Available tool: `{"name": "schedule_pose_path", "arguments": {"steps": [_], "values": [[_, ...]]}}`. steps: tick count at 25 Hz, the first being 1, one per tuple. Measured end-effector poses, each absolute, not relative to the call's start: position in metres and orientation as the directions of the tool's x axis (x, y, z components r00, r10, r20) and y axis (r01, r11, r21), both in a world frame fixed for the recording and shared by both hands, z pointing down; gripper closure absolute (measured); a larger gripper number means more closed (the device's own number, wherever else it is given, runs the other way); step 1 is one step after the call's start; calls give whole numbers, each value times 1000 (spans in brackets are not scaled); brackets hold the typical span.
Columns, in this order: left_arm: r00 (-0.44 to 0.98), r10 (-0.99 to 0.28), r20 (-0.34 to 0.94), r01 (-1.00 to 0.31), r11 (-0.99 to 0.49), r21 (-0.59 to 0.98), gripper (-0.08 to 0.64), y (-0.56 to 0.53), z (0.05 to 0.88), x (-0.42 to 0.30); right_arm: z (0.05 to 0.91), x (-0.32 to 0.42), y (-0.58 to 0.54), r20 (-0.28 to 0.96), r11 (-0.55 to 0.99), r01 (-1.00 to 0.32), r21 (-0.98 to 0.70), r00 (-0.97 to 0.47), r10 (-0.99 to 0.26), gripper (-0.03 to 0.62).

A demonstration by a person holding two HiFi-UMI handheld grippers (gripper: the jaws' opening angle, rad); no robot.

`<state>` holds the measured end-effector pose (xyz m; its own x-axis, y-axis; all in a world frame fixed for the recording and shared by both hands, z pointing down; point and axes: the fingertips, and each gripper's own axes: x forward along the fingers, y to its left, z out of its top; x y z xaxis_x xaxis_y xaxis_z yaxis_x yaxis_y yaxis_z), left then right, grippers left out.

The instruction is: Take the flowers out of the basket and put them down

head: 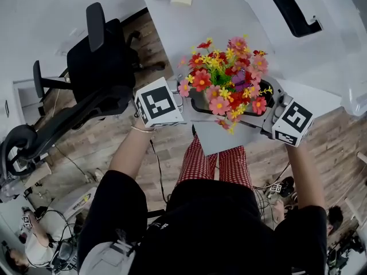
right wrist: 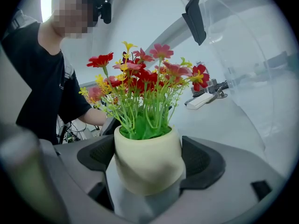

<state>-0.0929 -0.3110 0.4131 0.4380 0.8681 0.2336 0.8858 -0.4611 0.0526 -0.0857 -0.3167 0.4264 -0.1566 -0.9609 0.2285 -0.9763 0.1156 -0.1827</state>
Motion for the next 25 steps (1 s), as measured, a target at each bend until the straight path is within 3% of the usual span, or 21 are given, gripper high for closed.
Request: {"name": "schedule_pose_path", "arguments": {"steps": [25], "values": [[477,811,339,878,-457,-142,84,-296,449,-132,464,-122,-303,359,97,-995,4,-89,-929,135]]}}
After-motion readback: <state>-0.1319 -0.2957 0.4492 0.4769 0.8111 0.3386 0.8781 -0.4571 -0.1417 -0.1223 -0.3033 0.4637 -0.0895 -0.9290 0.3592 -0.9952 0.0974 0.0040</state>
